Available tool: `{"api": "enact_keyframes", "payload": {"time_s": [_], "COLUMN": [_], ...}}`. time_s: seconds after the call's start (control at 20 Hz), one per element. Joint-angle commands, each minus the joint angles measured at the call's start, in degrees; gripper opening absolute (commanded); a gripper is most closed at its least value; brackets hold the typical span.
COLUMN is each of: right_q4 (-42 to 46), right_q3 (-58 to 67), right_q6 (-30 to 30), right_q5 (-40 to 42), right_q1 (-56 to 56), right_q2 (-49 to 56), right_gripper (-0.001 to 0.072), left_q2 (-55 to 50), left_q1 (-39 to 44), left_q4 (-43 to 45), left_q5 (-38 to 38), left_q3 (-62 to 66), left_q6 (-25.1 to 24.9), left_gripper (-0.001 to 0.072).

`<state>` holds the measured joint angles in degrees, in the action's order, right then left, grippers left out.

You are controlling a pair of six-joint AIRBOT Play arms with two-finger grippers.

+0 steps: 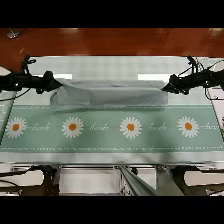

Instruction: Fold the shirts.

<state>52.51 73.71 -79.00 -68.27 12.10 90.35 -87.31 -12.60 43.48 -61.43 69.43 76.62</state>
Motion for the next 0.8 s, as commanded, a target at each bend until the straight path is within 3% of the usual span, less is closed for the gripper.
{"api": "enact_keyframes", "payload": {"time_s": [0.0, 0.25, 0.3, 0.35, 0.4, 0.45, 0.55, 0.6, 0.65, 0.75], "right_q4": [-1.20, -2.19, -2.36, -2.05, -1.29, -0.35, 3.41, 5.64, 6.93, 6.45], "right_q3": [6.62, 12.59, 13.51, 14.45, 15.82, 17.40, 18.71, 18.67, 17.79, 14.12], "right_q6": [-1.14, -3.65, -3.72, -3.45, -2.64, -2.21, -1.49, -1.66, -2.03, -2.01], "right_q5": [-0.07, 2.25, 2.36, 2.12, 1.14, -1.11, -6.34, -9.53, -11.56, -12.00], "right_q1": [-0.68, -1.97, -1.97, -1.68, -0.68, 0.76, 5.03, 7.41, 9.16, 11.10], "right_q2": [6.40, 12.87, 13.75, 14.08, 13.99, 13.81, 13.00, 12.94, 12.94, 12.96], "right_gripper": [0.0023, 0.0034, 0.0257, 0.0544, 0.0625, 0.0625, 0.0624, 0.0624, 0.0623, 0.0623], "left_q2": [-9.86, -16.61, -16.87, -16.90, -16.90, -16.90, -16.33, -14.69, -12.41, -6.19], "left_q1": [1.70, 2.80, 2.78, 2.56, 1.55, -0.04, -4.57, -6.95, -8.81, -11.13], "left_q4": [0.00, -0.02, 0.00, 0.09, 2.32, 7.02, 22.77, 28.94, 31.78, 29.33], "left_q5": [0.31, -0.22, -0.61, -2.58, -6.69, -11.78, -23.67, -27.21, -27.34, -21.44], "left_q3": [11.17, 14.32, 14.34, 14.60, 16.11, 18.27, 21.97, 21.59, 19.93, 13.62], "left_q6": [2.64, 4.07, 4.07, 3.98, 3.48, 4.76, 13.90, 13.90, 13.81, 11.67], "left_gripper": [0.0018, 0.0019, 0.0130, 0.0548, 0.0702, 0.0702, 0.0701, 0.0701, 0.0700, 0.0701]}}
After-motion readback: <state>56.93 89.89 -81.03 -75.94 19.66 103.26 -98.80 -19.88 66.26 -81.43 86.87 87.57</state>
